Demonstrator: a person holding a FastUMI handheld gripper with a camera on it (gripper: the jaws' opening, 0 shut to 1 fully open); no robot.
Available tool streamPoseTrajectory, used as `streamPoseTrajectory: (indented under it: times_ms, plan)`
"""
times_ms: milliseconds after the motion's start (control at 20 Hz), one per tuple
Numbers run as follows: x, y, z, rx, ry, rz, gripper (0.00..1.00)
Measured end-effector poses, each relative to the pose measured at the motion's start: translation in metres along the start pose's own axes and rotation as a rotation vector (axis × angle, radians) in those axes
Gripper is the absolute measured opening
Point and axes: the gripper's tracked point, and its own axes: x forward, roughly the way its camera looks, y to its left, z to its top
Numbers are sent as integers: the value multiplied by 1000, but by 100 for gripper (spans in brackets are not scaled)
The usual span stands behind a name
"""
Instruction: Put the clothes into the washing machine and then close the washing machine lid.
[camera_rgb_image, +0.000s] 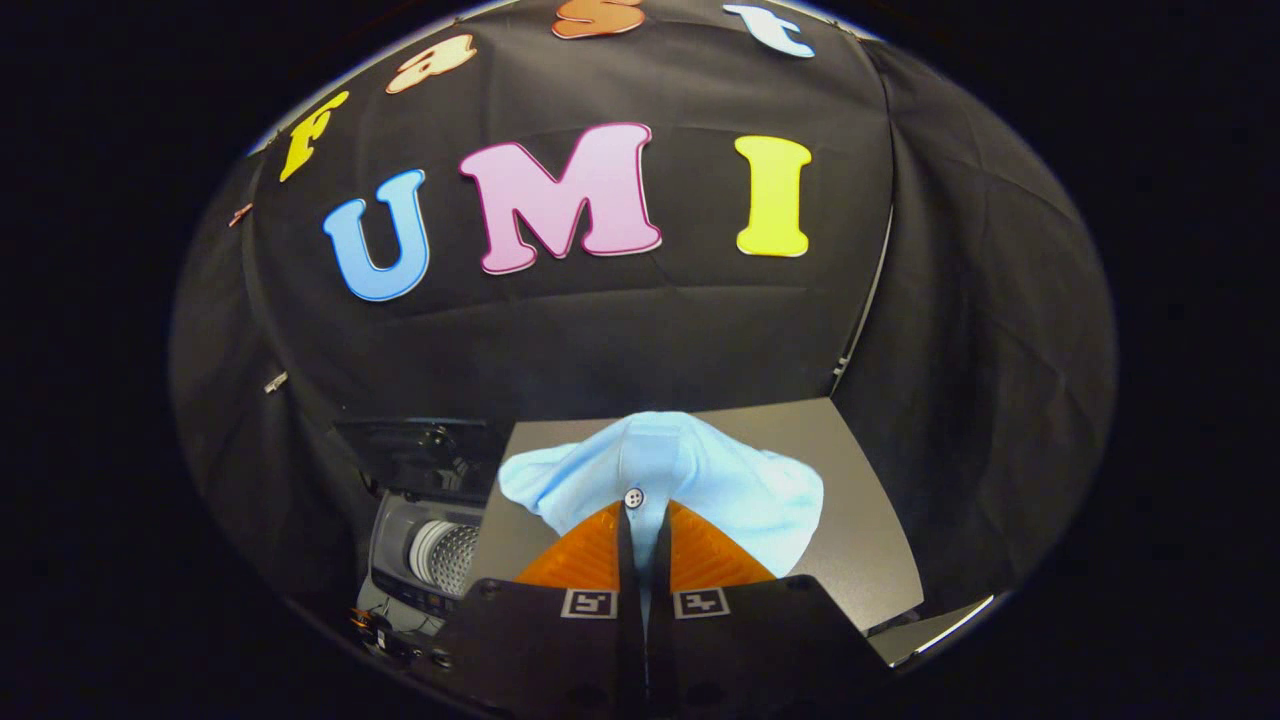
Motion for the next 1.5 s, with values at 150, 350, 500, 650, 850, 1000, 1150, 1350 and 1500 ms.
streamPoseTrajectory:
  times_ms: [150,350,500,650,850,1000,1150,1350,1500]
  plan:
    - [-11,44,16,-17,-25,52,6]
    - [-20,115,26,-21,-45,151,6]
    - [-21,167,21,-36,-33,222,6]
    - [-15,215,12,-57,-20,269,6]
    - [3,272,-21,-90,30,317,6]
    - [22,304,-44,-74,67,343,6]
    - [50,324,-68,-54,102,340,6]
    - [88,341,-108,-54,161,314,6]
    - [118,347,-139,-68,215,298,6]
